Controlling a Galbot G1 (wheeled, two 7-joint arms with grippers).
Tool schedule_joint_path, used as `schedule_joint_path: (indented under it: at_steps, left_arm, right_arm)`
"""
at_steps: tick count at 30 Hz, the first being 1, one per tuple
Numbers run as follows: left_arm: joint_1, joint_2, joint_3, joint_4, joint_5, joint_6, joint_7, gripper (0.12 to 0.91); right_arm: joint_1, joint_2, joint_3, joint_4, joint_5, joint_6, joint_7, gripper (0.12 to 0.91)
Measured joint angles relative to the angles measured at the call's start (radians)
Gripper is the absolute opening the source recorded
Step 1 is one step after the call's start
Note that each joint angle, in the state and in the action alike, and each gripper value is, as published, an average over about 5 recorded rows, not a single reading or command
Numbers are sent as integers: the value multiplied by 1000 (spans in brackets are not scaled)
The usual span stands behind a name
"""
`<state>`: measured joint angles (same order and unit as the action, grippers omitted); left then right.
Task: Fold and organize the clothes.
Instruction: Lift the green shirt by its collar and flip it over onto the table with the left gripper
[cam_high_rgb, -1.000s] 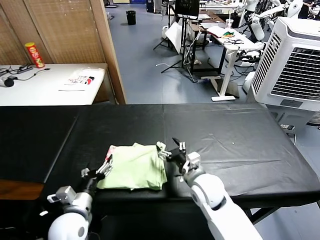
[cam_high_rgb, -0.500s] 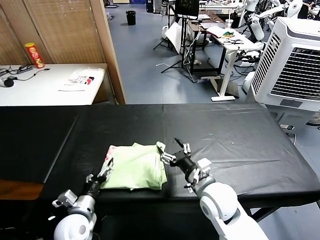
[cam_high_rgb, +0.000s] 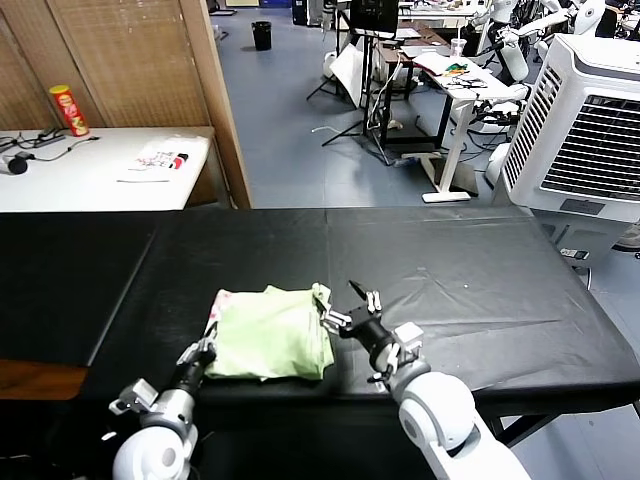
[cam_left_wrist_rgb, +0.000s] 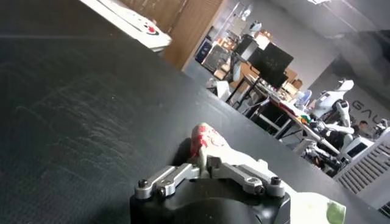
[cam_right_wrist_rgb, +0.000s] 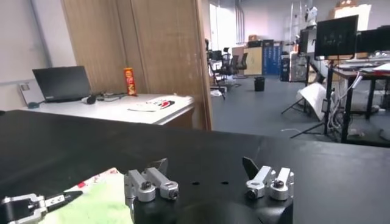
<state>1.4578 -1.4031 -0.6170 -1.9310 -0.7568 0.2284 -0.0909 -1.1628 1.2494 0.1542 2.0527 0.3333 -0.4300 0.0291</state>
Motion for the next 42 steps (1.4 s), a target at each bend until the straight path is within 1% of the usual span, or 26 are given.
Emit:
schedule_joint_path:
  at_steps: [5, 7, 10, 14, 21, 25, 27, 30, 33, 35, 38, 42]
  left_arm:
    - [-7, 23, -22, -14, 93, 33, -36, 150]
    - [-11, 42, -39, -12, 131, 41, -41, 150]
    - [-7, 84, -71, -7, 182, 42, -38, 150]
    - [6, 163, -122, 9, 217, 30, -32, 150]
    - [28, 319, -235, 52, 238, -4, -27, 150]
    - [35, 403, -306, 62, 291, -21, -31, 150]
    - [39, 427, -334, 54, 334, -31, -35, 150]
    - [46, 438, -354, 28, 398, -43, -41, 150]
    - [48, 424, -341, -15, 462, -46, -51, 150]
    - [44, 403, -312, -52, 500, -38, -59, 150]
    - [29, 361, -244, -110, 528, -8, -75, 150]
    - [-3, 302, -120, -180, 530, 44, -105, 150]
  right_arm:
    - [-19, 5, 20, -12, -49, -10, 14, 798]
    - [-27, 5, 29, -17, -64, -13, 17, 798]
    - [-36, 6, 40, -22, -77, -15, 20, 798]
    - [-44, 12, 48, -27, -87, -16, 22, 798]
    - [-43, 30, 47, -36, -90, -16, 22, 798]
    - [-40, 38, 44, -38, -91, -17, 22, 798]
    - [-40, 40, 44, -39, -91, -17, 22, 798]
    - [-44, 42, 43, -39, -93, -17, 22, 798]
    - [-52, 44, 44, -38, -96, -17, 22, 798]
    - [-59, 44, 47, -33, -98, -17, 22, 798]
    - [-70, 40, 56, -23, -98, -17, 21, 798]
    - [-88, 27, 78, -6, -91, -17, 18, 798]
